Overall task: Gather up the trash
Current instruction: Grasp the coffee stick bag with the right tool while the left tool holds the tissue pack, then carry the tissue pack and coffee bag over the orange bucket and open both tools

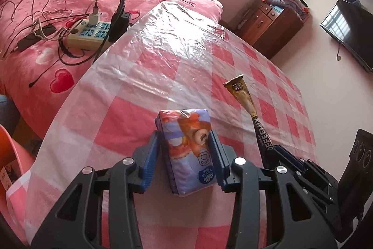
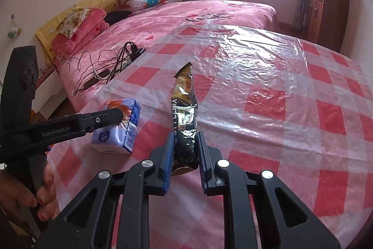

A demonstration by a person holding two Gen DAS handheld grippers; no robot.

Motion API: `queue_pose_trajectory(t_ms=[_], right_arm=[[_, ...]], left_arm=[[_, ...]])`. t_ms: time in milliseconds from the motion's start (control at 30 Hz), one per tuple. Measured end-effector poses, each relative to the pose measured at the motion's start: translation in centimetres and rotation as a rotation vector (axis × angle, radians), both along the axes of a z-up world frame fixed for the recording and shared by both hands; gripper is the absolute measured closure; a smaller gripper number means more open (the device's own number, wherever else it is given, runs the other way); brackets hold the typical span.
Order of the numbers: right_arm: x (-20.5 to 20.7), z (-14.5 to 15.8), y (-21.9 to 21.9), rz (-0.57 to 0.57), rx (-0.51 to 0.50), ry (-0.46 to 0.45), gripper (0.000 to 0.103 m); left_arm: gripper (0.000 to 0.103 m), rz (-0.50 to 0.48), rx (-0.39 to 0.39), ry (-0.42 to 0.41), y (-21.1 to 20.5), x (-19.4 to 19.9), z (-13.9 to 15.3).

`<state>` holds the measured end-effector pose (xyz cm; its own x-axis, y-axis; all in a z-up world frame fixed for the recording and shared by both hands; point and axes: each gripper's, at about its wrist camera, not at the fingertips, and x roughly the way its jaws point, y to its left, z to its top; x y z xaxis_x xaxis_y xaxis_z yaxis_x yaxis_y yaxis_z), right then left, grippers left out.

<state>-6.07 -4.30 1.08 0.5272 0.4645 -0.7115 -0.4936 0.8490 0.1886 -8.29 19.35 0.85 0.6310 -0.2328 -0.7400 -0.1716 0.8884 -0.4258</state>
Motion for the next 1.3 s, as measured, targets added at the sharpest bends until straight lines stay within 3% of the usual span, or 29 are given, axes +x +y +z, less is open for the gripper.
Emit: queue_pose_trajectory(t_ms=[267, 400, 600, 700, 1000, 1300], right_arm=[[-2.3, 0.1, -1.4, -0.010, 0.002, 0.014, 0.082], [-3.3, 0.2, -2.0, -0.012, 0.000, 0.014, 0.082], [-4.4, 0.3, -2.5, -0.016, 0.000, 0.013, 0.083], [-4.9, 0.3, -2.7, -0.017, 0.002, 0.014, 0.083], [-5.8, 0.8, -2.4, 0.005, 0.021, 0.037, 0.082], [-7.0, 2.6, 0.5, 0.079, 0.010, 0.015, 0.083]], left_arm=[[0.058, -0.087, 0.027, -0.008, -1.4, -1.9, 0.0], [0.040, -0.123, 0.066, -0.003, -2.5, -2.1, -0.2], [0.038, -0.154, 0.248, -0.029, -5.3, -2.1, -0.4], [0.046, -0.142, 0.305, -0.032, -5.9, -2.0, -0.4], [0.048, -0.116, 0.274, -0.036, -4.9, -3.2, 0.0], [0.048, -0.029, 0.262, -0.065, -1.4, -5.5, 1.7]])
